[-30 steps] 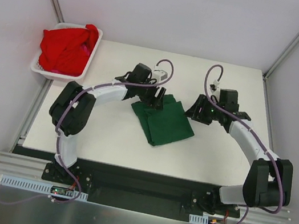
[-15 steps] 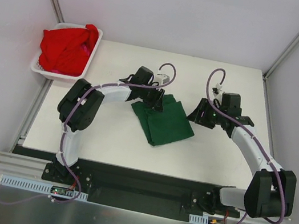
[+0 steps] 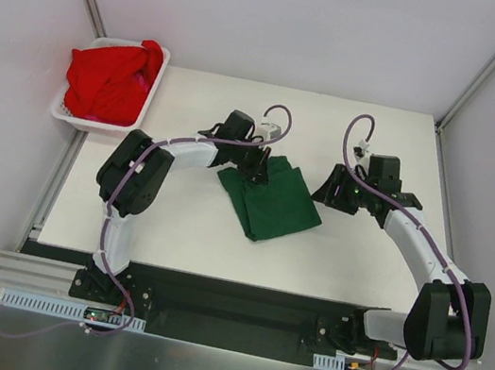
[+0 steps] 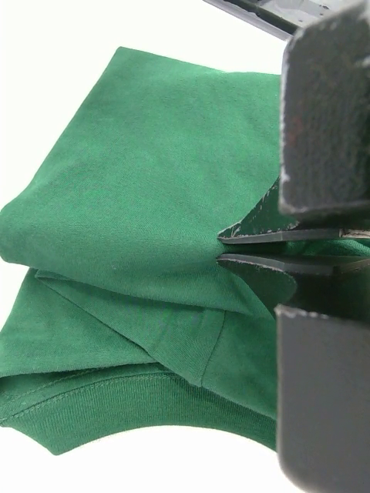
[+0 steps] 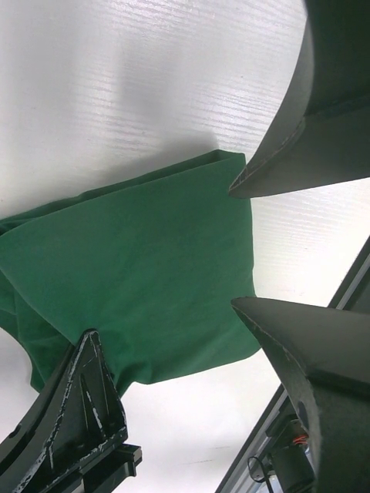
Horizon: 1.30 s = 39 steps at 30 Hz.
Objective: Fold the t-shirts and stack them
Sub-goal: Fold the tshirt
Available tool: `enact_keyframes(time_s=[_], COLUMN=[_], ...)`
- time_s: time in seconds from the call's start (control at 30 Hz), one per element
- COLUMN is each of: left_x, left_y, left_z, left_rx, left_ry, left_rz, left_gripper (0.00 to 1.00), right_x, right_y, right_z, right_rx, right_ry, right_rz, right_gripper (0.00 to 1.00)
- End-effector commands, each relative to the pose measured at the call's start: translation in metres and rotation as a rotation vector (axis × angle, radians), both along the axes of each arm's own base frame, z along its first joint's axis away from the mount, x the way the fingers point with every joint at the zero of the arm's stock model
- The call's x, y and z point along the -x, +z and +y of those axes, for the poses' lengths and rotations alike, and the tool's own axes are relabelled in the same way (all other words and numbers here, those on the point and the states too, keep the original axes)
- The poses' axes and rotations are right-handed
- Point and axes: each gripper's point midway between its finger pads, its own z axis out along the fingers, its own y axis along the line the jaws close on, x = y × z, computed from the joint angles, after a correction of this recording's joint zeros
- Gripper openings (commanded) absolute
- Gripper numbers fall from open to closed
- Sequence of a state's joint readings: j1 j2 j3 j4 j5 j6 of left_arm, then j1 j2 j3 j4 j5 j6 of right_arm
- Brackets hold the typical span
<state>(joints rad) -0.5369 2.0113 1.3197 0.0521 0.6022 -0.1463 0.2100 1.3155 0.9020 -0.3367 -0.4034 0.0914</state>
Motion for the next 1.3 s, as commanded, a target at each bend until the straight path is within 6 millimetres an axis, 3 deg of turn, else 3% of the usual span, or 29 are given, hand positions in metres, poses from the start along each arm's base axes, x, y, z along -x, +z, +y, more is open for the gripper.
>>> enact_keyframes(time_s=[0.0,0.13,0.33,0.9,1.27], left_x=[-0.002,0.004,0.010,0.015,-0.018], left_y=[0.036,0.067,0.098,0.073,0.055], left_z=[-0.010,-0.005,0.007,0.051,0.073], left_rx=[0.074,0.102,0.109,0.005,-0.059], left_ry=[-0.025,-0.013,0.021,0.114,0.202], left_rz=[-0.067,-0.114,-0.188,-0.175,-0.184], left_gripper=[0.00,0.00,0.00,0.00,0.00], right_x=[-0.001,-0.001,-0.003,-0.007,-0.010], right_y=[0.005,0.002,0.000,0.001,0.000], right_z=[-0.003,-0.002,0.001,0.005,0.007], right_rx=[0.003,-0.004,-0.024,-0.040,-0.047], right_ry=[-0.001,0.002,0.004,0.005,0.007], right_rz=[-0.031,-0.027,-0.017,-0.012,-0.006], right_gripper=[0.57,0.57,0.57,0.57,0.57])
